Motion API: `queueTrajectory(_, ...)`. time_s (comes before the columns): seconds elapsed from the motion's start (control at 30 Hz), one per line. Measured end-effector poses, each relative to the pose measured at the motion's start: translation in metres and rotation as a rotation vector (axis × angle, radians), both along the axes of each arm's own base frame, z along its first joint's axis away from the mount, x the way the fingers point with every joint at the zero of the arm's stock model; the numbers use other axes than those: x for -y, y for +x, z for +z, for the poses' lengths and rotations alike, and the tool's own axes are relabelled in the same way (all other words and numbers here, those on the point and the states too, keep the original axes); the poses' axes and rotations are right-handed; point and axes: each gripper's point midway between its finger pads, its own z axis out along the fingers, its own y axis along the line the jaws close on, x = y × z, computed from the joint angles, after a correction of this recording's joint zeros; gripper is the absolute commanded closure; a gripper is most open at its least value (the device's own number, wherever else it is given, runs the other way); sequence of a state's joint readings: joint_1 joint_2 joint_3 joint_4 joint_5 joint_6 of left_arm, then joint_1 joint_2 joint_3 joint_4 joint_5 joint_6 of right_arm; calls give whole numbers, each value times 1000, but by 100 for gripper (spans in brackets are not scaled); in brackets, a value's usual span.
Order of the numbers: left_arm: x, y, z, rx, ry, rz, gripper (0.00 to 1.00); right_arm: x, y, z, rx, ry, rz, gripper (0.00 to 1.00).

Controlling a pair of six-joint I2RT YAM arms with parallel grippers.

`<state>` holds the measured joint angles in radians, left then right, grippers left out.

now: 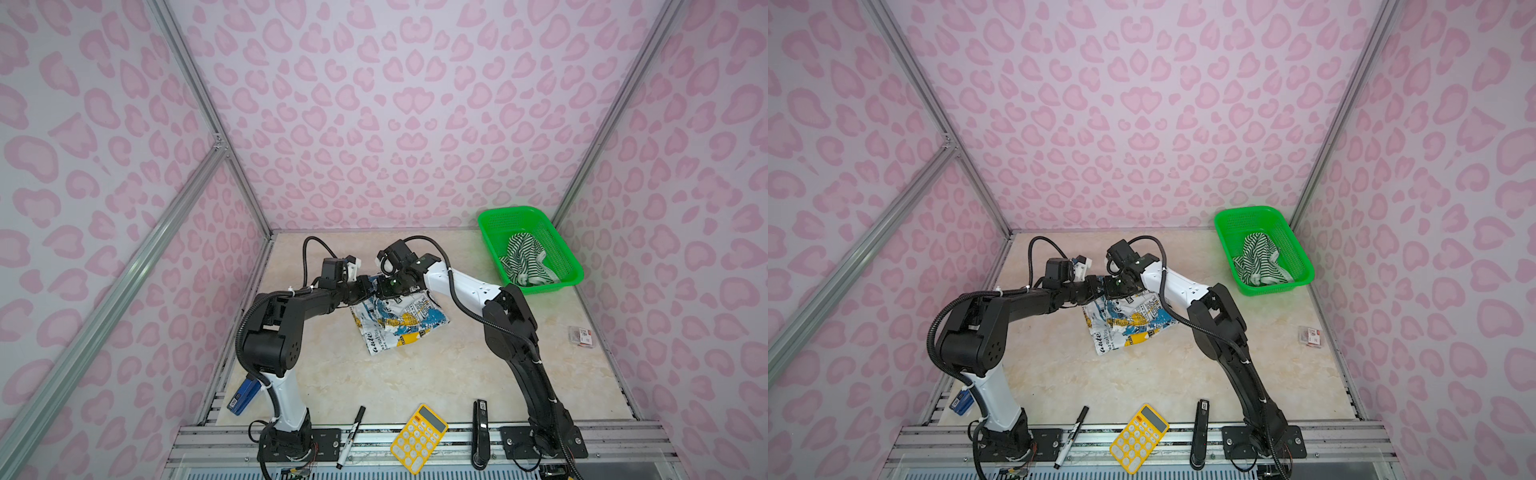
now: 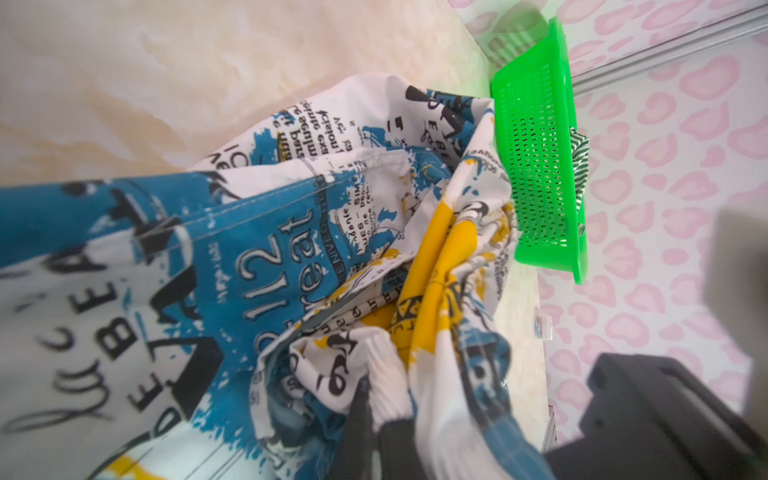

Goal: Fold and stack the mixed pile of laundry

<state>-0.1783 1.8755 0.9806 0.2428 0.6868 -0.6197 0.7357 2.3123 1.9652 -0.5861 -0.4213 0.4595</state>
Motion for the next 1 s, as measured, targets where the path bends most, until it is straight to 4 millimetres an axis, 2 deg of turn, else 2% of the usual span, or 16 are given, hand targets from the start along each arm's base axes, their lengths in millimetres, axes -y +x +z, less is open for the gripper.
queueTrajectory(0.07, -8, 0, -4, -15, -3, 23, 83, -3, -2, -10, -10, -3, 7, 88)
queueTrajectory(0.1, -14, 1, -5, -19, -5, 39, 77, -5, -3, -11, -13, -4, 12, 82)
queueTrajectory(0.23, -37, 6, -8, -25, 1, 93, 56, -7, -5, -12, -7, -2, 24, 71)
queueTrajectory(0.27, -41, 6, -8, -24, 3, 101, 53, -7, -5, -13, -8, -2, 26, 69)
queueTrajectory(0.37, -55, 9, -1, -8, 9, 124, 49, -11, -5, -12, -6, 8, 45, 64)
queueTrajectory(0.5, -58, 4, 8, 21, 15, 105, 46, -21, -8, -9, -5, 31, 104, 52)
queueTrajectory(0.63, -55, -9, 11, 23, -1, 72, 41, -18, -20, 15, 17, 61, 172, 47)
queueTrajectory(0.73, -53, -24, 8, 14, -8, 47, 40, 0, -26, 45, 48, 89, 190, 47)
queueTrajectory(0.83, -52, -39, 4, 7, -3, 31, 39, 31, -22, 68, 83, 108, 157, 47)
queueTrajectory(1.0, -36, -63, 7, 30, 16, -20, 35, 91, -20, 71, 86, 100, 66, 48)
